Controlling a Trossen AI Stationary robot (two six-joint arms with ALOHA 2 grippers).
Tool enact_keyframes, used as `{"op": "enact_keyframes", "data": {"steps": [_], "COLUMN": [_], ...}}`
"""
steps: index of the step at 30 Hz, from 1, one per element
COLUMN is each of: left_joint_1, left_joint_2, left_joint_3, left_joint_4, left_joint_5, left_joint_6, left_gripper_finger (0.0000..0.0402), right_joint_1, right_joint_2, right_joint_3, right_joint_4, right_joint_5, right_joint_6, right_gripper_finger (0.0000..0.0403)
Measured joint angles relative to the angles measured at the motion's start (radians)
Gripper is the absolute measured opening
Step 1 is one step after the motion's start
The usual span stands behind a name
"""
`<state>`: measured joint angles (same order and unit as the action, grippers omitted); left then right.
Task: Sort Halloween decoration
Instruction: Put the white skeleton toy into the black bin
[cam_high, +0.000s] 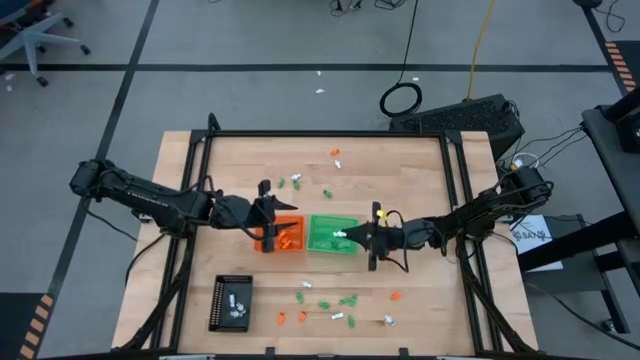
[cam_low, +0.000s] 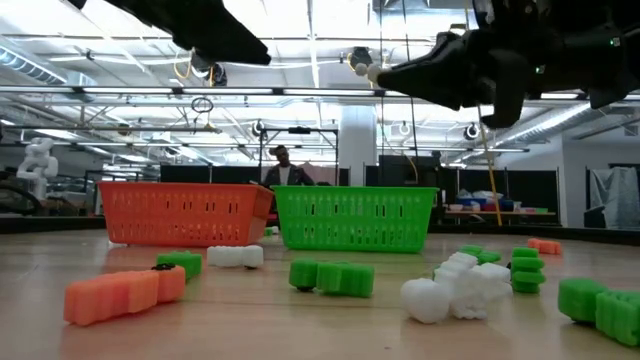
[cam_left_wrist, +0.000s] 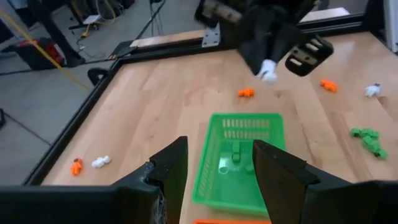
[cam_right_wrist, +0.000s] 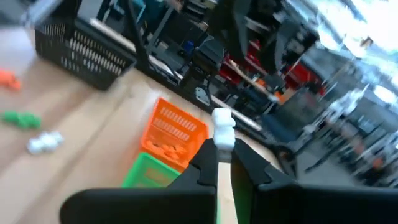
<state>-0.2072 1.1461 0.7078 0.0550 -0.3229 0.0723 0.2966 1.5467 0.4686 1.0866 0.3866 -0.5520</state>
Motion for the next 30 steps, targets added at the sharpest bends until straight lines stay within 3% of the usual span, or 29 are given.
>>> {"op": "enact_keyframes", "data": {"steps": [5, 9, 16, 24, 30], "left_joint_1": [-0.044, -0.078, -0.096, -0.097, -0.094], "left_joint_2": [0.042, 0.138, 0.279, 0.354, 0.441], "left_joint_3": [0.0, 0.0, 0.0, 0.0, 0.028], "left_joint_4": [0.079, 0.259, 0.55, 0.67, 0.747], "left_joint_5": [-0.003, -0.039, -0.1, -0.003, -0.01], "left_joint_6": [0.113, 0.208, 0.277, 0.241, 0.221], "left_gripper_finger": [0.0178, 0.0178, 0.0178, 0.0178, 0.0175], "right_joint_1": [-0.009, -0.012, -0.011, -0.014, -0.016], "right_joint_2": [0.0, 0.0, 0.0, 0.0, 0.0], "right_joint_3": [0.003, 0.029, 0.065, 0.065, 0.065], "right_joint_4": [0.016, 0.015, 0.001, 0.001, 0.001], "right_joint_5": [-0.003, -0.029, -0.084, -0.08, -0.078], "right_joint_6": [0.2, 0.303, 0.304, 0.3, 0.297], "right_gripper_finger": [0.0, 0.0, 0.0, 0.0001, 0.0002]}}
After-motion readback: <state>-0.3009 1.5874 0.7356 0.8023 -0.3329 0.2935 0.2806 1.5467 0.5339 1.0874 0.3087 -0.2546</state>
